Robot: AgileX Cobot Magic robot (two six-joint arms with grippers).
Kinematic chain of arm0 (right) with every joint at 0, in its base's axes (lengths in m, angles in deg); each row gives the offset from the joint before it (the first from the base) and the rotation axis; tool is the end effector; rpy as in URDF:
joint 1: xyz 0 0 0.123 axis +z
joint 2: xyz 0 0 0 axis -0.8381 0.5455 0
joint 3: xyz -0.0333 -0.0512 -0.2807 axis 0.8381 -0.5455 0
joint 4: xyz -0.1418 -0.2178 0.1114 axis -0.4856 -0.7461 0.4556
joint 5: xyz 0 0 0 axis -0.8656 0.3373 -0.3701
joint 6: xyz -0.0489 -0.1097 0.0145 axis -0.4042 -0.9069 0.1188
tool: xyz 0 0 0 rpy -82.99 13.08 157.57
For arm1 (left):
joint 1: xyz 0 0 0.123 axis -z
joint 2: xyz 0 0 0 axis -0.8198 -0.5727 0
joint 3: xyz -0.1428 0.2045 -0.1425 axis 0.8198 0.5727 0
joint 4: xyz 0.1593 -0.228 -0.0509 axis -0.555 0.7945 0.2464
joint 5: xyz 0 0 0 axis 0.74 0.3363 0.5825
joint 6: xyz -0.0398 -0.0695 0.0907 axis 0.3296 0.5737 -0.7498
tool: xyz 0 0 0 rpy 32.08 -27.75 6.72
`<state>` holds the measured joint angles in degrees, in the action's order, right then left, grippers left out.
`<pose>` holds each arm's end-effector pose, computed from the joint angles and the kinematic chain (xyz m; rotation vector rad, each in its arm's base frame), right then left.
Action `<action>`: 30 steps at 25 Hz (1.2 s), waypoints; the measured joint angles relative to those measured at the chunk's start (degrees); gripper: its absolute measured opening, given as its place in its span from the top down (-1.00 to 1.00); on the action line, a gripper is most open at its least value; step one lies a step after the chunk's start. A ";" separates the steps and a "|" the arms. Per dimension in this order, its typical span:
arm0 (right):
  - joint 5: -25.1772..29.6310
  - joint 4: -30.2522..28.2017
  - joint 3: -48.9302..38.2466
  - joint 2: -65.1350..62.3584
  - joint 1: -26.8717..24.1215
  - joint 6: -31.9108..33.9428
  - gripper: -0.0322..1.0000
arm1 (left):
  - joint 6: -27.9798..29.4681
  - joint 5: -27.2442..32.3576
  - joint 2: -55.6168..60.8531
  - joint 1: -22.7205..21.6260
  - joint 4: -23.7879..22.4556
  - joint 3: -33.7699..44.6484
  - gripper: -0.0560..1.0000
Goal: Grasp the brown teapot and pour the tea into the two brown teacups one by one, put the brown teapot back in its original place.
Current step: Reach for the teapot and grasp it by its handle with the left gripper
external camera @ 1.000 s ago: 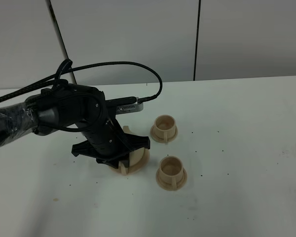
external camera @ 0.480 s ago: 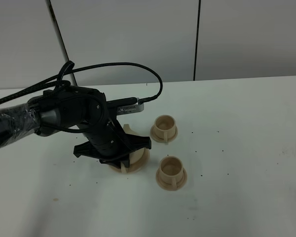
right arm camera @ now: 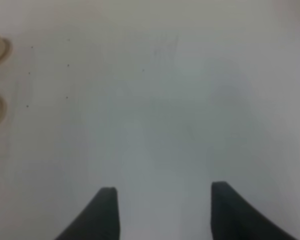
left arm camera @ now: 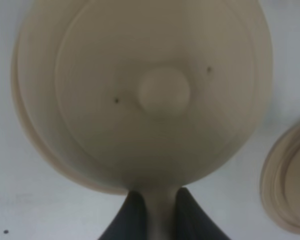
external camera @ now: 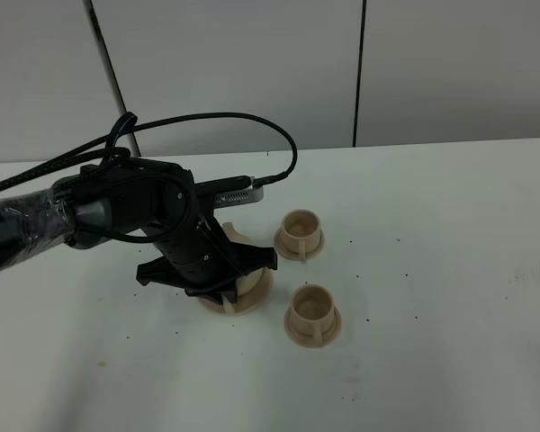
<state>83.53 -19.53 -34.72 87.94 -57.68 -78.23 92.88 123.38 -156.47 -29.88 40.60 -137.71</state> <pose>0.0546 0.0086 0.2701 0.0686 2.1148 0.1308 0.4118 -0.1988 0.1010 0.0705 2.8503 -0.2411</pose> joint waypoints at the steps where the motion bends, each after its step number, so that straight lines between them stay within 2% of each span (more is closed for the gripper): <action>1: 0.00 0.00 0.00 0.00 0.00 0.00 0.15 | 0.00 -0.05 0.00 0.00 0.00 0.00 0.57; 23: 0.00 0.00 0.00 0.00 0.00 0.00 0.15 | 0.00 -0.39 -0.05 0.00 -0.10 0.00 0.57; 30: 0.00 0.00 0.00 0.00 0.00 0.00 0.15 | 0.00 0.08 1.18 0.00 -2.07 0.00 0.57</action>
<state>83.53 -19.53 -34.72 87.94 -57.68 -78.23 92.88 123.47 -155.30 -29.88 38.54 -137.71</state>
